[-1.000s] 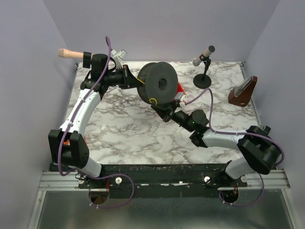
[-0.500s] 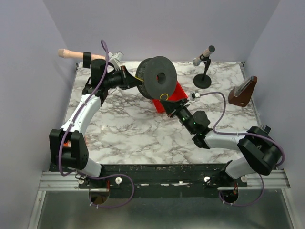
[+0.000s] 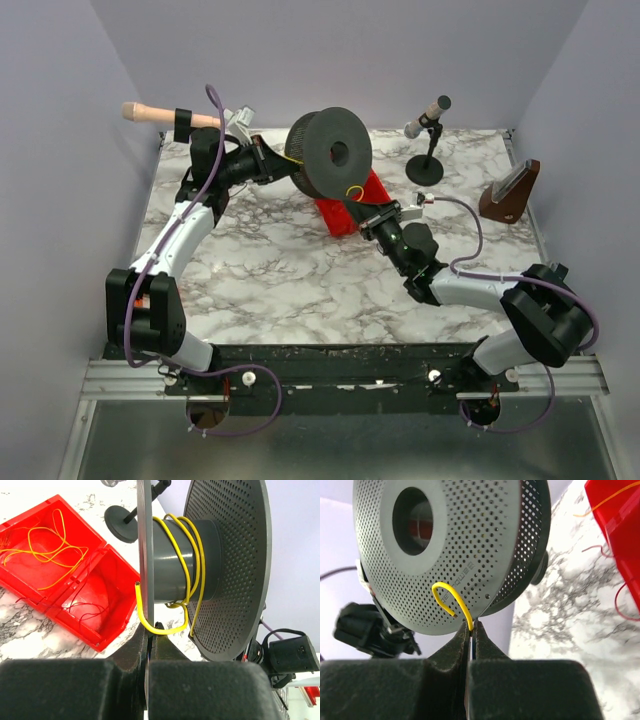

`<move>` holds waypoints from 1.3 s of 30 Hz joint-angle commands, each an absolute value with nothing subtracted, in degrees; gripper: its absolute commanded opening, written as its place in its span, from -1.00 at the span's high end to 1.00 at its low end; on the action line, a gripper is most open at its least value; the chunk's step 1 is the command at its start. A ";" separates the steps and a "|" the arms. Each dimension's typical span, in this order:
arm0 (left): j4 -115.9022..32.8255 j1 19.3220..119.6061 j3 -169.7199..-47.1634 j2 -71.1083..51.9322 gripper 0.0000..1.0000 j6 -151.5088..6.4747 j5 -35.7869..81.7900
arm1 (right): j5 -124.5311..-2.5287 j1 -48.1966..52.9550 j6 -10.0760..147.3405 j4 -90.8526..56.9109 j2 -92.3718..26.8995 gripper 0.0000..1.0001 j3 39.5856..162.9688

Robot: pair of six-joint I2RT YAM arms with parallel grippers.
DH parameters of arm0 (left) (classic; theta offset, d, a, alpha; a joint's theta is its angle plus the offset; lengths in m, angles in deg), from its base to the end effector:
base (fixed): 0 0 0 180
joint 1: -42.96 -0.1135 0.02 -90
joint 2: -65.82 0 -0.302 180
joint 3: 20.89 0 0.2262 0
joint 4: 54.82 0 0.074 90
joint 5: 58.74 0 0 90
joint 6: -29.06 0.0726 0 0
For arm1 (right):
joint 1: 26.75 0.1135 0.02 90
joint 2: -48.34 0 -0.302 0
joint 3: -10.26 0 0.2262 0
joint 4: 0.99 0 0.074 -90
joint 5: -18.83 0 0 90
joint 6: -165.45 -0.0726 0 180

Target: Wrap the cables

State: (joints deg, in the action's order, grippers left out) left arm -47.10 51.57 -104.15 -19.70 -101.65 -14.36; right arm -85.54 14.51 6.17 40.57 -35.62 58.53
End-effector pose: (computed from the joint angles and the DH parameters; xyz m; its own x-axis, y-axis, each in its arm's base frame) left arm 0.3337 -0.1030 0.3840 -0.6521 -0.3626 -0.6658 0.4952 0.4612 -0.7363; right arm 0.2491 0.1945 0.2966 -0.3967 0.8573 -0.3282 -0.2323 0.2522 0.9394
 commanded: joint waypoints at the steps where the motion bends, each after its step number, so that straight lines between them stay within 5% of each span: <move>1: -58.05 50.87 -102.90 -17.94 1.00 -106.63 -16.29 | -92.27 13.07 -11.96 31.09 -37.35 0.92 55.80; 22: -58.87 52.90 -97.80 -16.54 1.00 -104.10 -14.26 | -85.75 12.72 -38.98 30.75 -38.49 0.99 47.71; 27: -59.65 52.81 -96.57 -15.57 1.00 -104.18 -19.35 | -83.33 6.58 -21.82 31.17 -37.61 0.99 47.78; 32: -65.87 50.79 -93.06 -12.94 1.00 -107.95 -24.01 | -64.60 0.60 0.21 43.00 -41.47 0.98 49.39; 36: -67.64 51.05 -91.65 -12.05 1.00 -108.05 -24.81 | -59.30 -2.84 -14.76 75.11 -56.98 0.99 44.02; 39: -66.78 52.80 -90.06 -11.97 1.00 -105.51 -25.77 | -57.55 -3.02 -24.31 79.78 -64.58 0.99 48.04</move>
State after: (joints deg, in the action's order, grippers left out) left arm -57.32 53.34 -90.01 -16.09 -106.04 -20.90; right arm -57.52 0.56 -16.93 65.18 -53.76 49.15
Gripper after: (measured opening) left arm 0.014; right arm 0.012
